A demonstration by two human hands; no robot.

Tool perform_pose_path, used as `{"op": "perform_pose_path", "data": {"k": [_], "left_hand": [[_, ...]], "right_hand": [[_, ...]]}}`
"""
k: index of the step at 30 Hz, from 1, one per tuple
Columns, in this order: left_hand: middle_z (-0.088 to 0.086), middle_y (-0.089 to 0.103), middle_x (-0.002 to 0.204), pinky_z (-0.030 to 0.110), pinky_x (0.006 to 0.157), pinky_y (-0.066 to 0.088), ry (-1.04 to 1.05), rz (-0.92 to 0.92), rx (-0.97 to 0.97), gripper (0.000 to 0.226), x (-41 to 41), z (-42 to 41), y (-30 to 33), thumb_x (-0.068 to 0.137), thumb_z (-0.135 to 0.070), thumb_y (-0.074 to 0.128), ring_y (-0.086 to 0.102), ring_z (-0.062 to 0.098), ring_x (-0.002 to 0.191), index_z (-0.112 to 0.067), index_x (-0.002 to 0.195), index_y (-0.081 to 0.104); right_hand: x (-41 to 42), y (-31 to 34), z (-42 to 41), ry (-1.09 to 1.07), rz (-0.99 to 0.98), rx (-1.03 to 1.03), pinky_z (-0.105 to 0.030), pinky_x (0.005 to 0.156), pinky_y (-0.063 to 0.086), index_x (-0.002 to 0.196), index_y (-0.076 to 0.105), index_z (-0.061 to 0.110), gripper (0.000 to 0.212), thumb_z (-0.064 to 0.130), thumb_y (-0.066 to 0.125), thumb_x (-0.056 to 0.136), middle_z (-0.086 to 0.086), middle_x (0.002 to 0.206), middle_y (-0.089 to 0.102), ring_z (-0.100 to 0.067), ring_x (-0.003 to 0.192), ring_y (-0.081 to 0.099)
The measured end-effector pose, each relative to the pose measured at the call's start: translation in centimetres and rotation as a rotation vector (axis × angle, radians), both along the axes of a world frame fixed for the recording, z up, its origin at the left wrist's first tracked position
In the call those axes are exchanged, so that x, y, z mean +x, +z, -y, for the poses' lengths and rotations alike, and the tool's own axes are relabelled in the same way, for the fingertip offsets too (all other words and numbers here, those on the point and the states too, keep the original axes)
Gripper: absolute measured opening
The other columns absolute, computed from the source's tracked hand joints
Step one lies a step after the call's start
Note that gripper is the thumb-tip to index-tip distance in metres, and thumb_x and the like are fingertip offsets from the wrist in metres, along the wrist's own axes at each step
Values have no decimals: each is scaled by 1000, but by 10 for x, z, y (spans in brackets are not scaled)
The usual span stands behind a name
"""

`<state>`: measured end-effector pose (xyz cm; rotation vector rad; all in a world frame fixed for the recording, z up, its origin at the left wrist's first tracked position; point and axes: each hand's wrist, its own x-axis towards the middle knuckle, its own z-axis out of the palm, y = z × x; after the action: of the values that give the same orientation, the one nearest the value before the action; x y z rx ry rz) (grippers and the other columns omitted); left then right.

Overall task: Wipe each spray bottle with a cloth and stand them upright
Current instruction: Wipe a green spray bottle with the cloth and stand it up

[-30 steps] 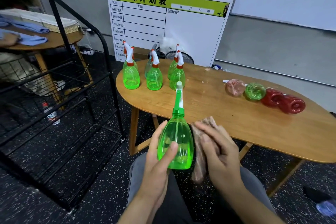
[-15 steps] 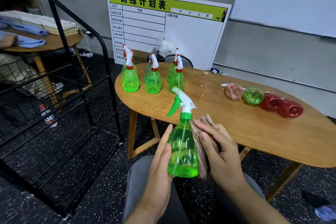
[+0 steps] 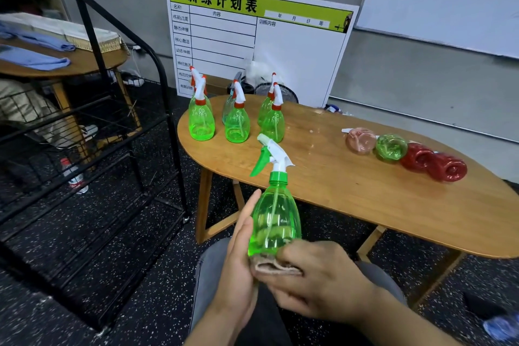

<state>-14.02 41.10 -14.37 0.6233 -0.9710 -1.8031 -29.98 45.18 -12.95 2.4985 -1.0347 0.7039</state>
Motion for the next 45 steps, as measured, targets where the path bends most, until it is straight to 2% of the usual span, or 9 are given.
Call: {"op": "perform_pose_path", "data": {"k": [10, 14, 20, 25, 28, 32, 35, 40, 45], "left_hand": [[-1, 65, 146, 49, 117, 42, 18, 41, -42, 50, -2, -1, -1, 103, -32, 42, 60, 19, 137, -29, 151, 52], [3, 68, 143, 51, 113, 47, 26, 66, -34, 48, -2, 2, -4, 104, -33, 40, 62, 25, 135, -31, 150, 53], [10, 70, 139, 39, 104, 57, 16, 34, -3, 52, -2, 2, -4, 100, -44, 39, 67, 31, 129, -35, 150, 53], [5, 69, 141, 46, 106, 53, 9, 23, -4, 50, -5, -1, 0, 102, -41, 40, 64, 27, 133, -31, 149, 54], [2, 65, 147, 49, 114, 43, 17, 34, -23, 52, -3, -1, 0, 102, -47, 49, 61, 24, 137, -29, 151, 53], [1, 67, 144, 50, 107, 51, 0, 37, -15, 52, -2, 2, -4, 104, -45, 37, 63, 25, 134, -32, 151, 52], [5, 71, 137, 30, 95, 59, -27, 33, 7, 53, -3, 0, -7, 105, -44, 30, 67, 21, 128, -31, 151, 52], [12, 71, 136, 41, 106, 50, -47, 15, 33, 54, -3, -3, -11, 111, -48, 20, 66, 31, 129, -33, 150, 54], [9, 66, 144, 43, 105, 52, -17, 75, -45, 78, -3, -3, -1, 88, -66, 72, 63, 29, 134, -33, 154, 48]], "right_hand": [[-5, 28, 35, -335, 697, 139, -30, 57, 47, 128, 74, 34, 31, 38, 57, 102, 14, 89, 44, -9, 71, 53], [12, 10, 20, -252, 552, 132, -16, 54, 42, 126, 74, 31, 28, 33, 59, 103, 12, 91, 48, 0, 65, 48], [8, -1, 0, -57, 93, -4, -25, 49, 44, 120, 78, 28, 26, 28, 68, 96, 2, 81, 57, -11, 64, 49], [-1, 21, 16, -240, 475, -5, -18, 52, 44, 124, 73, 34, 27, 38, 56, 103, 10, 92, 49, 3, 68, 43], [-5, 29, 29, -355, 632, 72, -32, 52, 50, 126, 74, 35, 30, 41, 56, 103, 10, 92, 47, -7, 66, 53], [8, 20, 22, -308, 465, 74, -28, 50, 49, 123, 76, 32, 28, 36, 59, 101, 9, 90, 47, -4, 67, 50], [14, 9, 8, -187, 239, 33, -24, 49, 45, 119, 78, 30, 25, 31, 62, 99, 7, 88, 53, -7, 68, 49], [15, 2, -6, -92, 92, -13, -29, 46, 43, 112, 79, 26, 21, 26, 65, 96, 2, 79, 53, -13, 64, 47], [0, 5, -3, -244, 587, 34, -11, 57, 39, 120, 77, 31, 27, 27, 64, 96, 8, 85, 50, -2, 63, 47]]}}
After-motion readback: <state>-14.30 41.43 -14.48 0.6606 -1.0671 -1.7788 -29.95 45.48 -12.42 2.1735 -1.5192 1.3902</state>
